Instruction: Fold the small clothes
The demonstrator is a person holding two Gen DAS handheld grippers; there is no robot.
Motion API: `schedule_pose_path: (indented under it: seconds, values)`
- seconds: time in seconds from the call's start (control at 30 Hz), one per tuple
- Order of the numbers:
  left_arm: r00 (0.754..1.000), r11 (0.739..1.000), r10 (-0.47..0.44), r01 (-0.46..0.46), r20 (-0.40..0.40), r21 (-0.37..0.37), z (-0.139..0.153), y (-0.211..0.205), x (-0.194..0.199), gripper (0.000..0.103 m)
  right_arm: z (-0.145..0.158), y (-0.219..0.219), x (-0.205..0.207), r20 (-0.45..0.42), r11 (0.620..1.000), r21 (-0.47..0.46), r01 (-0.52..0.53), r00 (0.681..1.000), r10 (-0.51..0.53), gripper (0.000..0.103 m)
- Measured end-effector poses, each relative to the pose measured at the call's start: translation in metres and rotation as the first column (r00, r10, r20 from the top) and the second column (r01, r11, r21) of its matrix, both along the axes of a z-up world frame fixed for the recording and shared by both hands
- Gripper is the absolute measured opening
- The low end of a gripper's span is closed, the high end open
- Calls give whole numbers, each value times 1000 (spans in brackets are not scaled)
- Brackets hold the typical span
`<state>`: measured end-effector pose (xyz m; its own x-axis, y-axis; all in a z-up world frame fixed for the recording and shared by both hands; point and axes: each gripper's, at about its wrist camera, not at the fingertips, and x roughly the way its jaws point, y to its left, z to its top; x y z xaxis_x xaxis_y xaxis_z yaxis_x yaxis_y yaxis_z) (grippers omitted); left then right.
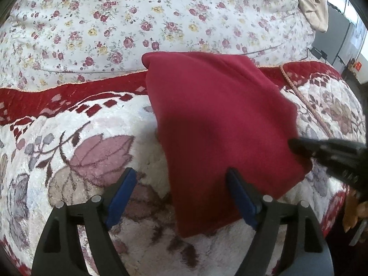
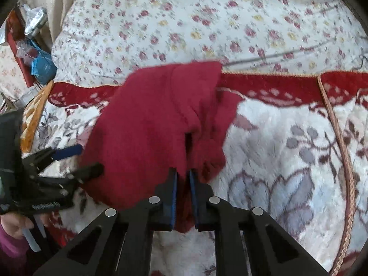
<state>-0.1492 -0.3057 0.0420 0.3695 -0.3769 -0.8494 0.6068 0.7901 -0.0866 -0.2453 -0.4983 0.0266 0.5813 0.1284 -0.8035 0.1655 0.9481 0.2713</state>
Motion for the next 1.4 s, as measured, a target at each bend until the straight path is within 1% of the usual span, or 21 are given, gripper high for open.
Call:
schedule_pose_path:
  seconds: [0.1,0.13,0.17,0.23,0.33,0.4,0.43,0.47,0.5,0.6,0.73,0.83,0.93,1.0,1.03,1.07,1.13,1.2,1.27,1.33,1.4]
  values:
    - [1000,1000,4,-4,6,2,1,2,-1,81,9,-4,-3,26,999,50,10,1000,-11,17]
    - [1000,1000,7,-7,7,1,1,2,-1,81,14,-9,-4,40,995,92,26,999,-30,31]
    - [1000,1000,11,-11,7,-2,1,3,0,82,21,-16,-7,64,988,143,59,996,-69,54]
    - [1000,1000,19,-19,3,-5,1,3,2,84,29,-26,-5,108,979,161,121,984,-139,73]
    - [1000,1000,29,-29,-9,-11,-2,0,5,84,30,-31,19,113,976,145,162,977,-179,73]
    - [1000,999,30,-30,-10,-14,-3,-1,6,85,21,-32,43,81,978,134,157,982,-169,73]
    - [1000,999,29,-29,-9,-13,-3,-1,6,86,11,-32,60,49,982,103,158,985,-163,70]
    - [1000,1000,29,-29,-8,-12,-4,-2,6,86,3,-33,70,30,985,83,152,987,-155,54]
    - [1000,999,29,-29,-10,-12,-4,-2,7,86,-2,-32,74,23,987,83,141,989,-144,45]
    - [999,999,31,-31,-25,-18,-5,0,10,89,-4,-30,61,67,985,80,151,986,-156,34]
    - [999,999,35,-35,-34,-19,-7,0,14,90,-4,-23,45,76,986,57,154,984,-158,28]
    - [999,999,37,-37,-31,-23,-5,0,13,90,10,-16,39,87,991,23,135,987,-136,24]
    - [999,999,37,-37,-19,-19,-4,0,11,90,5,-13,42,71,991,4,131,989,-131,24]
    - [999,999,41,-41,-23,-19,-5,1,11,90,2,-16,41,67,988,34,148,986,-150,29]
    - [999,999,42,-42,-22,-20,-5,2,10,90,4,-21,37,69,983,74,169,982,-174,39]
    - [999,999,43,-43,-17,-20,-4,2,10,90,5,-24,36,69,978,100,182,980,-189,54]
    - [999,999,45,-45,-12,-23,-2,3,10,90,12,-26,32,87,974,104,203,973,-212,62]
    - [999,998,51,-52,-15,-26,-2,2,11,90,22,-26,36,103,973,61,221,969,-226,62]
    - [998,998,55,-56,-18,-29,-2,1,12,90,26,-26,46,111,974,49,222,968,-226,63]
    - [998,998,54,-54,-16,-26,-3,0,13,90,21,-28,61,89,974,57,219,971,-224,63]
    - [998,998,53,-53,-18,-27,-3,1,13,90,4,-36,78,33,968,103,229,972,-233,61]
